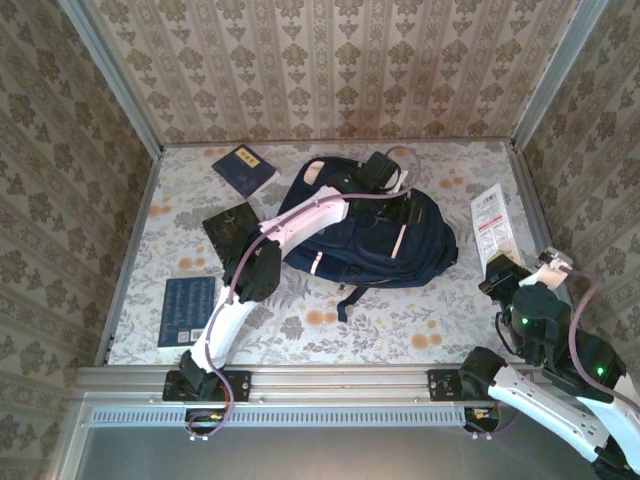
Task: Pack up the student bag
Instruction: Open the student bag at the top-center of the table.
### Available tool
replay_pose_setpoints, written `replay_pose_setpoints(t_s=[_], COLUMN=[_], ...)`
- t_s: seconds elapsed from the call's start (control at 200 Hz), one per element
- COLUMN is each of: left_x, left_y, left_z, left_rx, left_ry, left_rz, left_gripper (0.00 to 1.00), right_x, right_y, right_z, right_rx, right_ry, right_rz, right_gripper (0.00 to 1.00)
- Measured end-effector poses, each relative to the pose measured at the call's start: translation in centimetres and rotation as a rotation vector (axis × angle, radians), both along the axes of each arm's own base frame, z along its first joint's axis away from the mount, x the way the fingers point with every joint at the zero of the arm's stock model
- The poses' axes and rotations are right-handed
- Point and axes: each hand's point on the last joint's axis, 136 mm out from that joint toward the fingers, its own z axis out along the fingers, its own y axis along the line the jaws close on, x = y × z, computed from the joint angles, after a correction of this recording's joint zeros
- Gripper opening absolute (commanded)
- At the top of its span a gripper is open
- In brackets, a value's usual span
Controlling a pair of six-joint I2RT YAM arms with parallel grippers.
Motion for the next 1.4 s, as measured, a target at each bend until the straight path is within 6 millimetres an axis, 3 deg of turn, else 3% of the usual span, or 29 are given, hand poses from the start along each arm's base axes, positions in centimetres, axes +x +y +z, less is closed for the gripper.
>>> replay_pose_setpoints(t_s=[0.13, 0.455, 0.63, 0.935, 1.05, 1.14, 1.3, 1.4], left_x=[0.1, -1.3, -2.1, -2.1, -2.0, -1.8, -1.3, -1.2], left_y=[0.0, -1.3, -1.9, -1.3, -1.4, -1.7, -1.6, -1.4], left_z=[-1.3, -0.9, -1.0, -2.7, -3.3, -4.0, -4.5, -4.5], left_rx=[0.023, -0.011, -0.033, 0.003, 0.017, 0.027, 0.039, 0.037], left_ry=[0.014, 0.035, 0.071, 0.091, 0.101, 0.112, 0.122, 0.125], left_rz=[0.006, -0.017, -0.022, -0.004, -0.002, -0.003, -0.002, -0.005], left_gripper=[0.51, 0.38, 0.38, 0.41, 0.37, 0.29, 0.00, 0.00], right_x=[-0.3, 0.1, 0.2, 0.3, 0.3, 0.4, 0.5, 0.5], right_y=[-0.3, 0.1, 0.5, 0.8, 1.2, 1.4, 1.9, 1.9], right_z=[0.0, -0.4, -0.9, -0.9, -0.9, -0.7, -0.9, -0.9], right_rx=[-0.023, -0.073, -0.082, -0.080, -0.072, -0.066, -0.072, -0.081], right_ry=[-0.004, 0.006, 0.020, 0.024, 0.023, 0.017, 0.026, 0.029], right_rz=[0.003, 0.019, 0.035, 0.052, 0.070, 0.080, 0.101, 0.103], right_gripper=[0.00, 0.00, 0.00, 0.00, 0.00, 0.00, 0.00, 0.00])
